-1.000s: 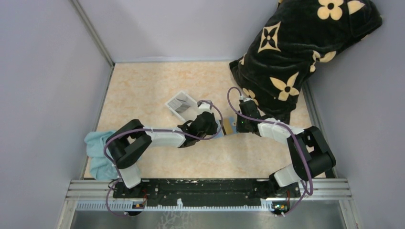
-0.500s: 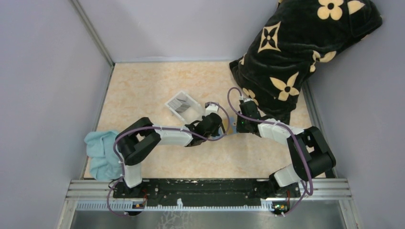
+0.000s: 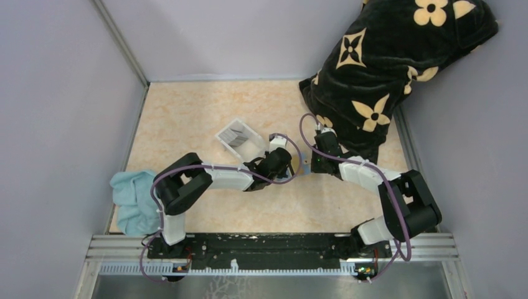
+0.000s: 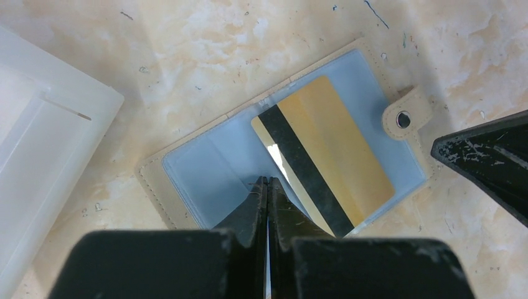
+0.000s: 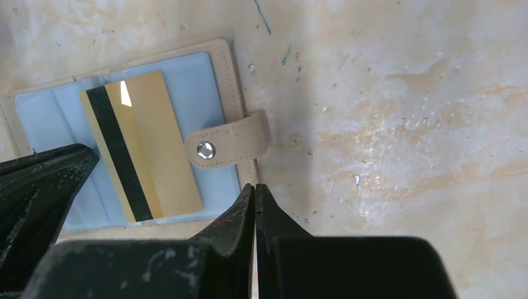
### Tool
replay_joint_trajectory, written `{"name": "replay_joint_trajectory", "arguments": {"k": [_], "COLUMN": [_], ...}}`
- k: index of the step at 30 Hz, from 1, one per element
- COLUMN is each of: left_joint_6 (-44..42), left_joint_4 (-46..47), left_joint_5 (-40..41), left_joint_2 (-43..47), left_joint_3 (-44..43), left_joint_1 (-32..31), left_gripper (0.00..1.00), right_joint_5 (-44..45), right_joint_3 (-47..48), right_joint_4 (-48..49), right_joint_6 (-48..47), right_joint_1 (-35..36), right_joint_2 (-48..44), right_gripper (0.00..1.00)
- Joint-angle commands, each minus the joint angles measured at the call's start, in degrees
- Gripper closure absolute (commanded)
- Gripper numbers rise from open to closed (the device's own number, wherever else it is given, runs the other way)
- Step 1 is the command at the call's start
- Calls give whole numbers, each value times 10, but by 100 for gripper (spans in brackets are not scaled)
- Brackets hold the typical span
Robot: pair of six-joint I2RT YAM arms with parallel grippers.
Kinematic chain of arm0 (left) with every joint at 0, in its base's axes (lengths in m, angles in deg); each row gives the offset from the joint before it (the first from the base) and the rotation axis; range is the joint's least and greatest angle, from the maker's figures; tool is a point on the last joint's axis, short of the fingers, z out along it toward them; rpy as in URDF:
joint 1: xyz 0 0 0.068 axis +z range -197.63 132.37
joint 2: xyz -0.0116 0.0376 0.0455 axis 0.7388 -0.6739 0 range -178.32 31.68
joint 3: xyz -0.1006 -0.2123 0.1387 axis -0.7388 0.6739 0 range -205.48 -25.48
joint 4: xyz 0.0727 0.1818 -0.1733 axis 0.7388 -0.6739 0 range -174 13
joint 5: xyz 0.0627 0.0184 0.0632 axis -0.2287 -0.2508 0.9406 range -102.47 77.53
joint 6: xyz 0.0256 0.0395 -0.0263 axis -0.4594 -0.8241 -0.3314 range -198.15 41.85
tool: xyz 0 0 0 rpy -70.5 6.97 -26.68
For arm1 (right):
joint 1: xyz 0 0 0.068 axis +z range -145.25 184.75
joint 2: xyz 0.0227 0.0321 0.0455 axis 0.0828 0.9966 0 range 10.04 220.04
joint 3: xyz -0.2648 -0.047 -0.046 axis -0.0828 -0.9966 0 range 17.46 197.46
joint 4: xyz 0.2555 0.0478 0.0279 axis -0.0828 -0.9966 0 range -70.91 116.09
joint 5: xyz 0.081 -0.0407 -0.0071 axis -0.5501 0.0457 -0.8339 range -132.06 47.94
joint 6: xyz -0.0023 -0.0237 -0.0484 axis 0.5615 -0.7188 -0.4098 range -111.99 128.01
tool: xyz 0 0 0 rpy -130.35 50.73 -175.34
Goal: Put the credit cards into the card holder
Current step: Insert the credit card into the card holder.
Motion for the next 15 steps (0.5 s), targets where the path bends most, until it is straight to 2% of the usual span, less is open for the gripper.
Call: {"name": "replay_joint_trajectory", "arguments": {"k": [1, 15], "left_joint_6": [-3, -3], "left_joint_4": [-5, -4], "left_joint_5": [1, -7], "left_joint_2": [-14, -26], "left_joint_3": [-14, -28], "left_joint_1": [-5, -11], "left_gripper": [100, 100], "right_joint_5": [26, 22], "right_joint_3": [6, 28], "right_joint_4": [7, 33], "right_joint_6": [1, -4], "right_joint_1": [-14, -32], "right_joint_2": [-22, 36], "right_gripper": [100, 100]}}
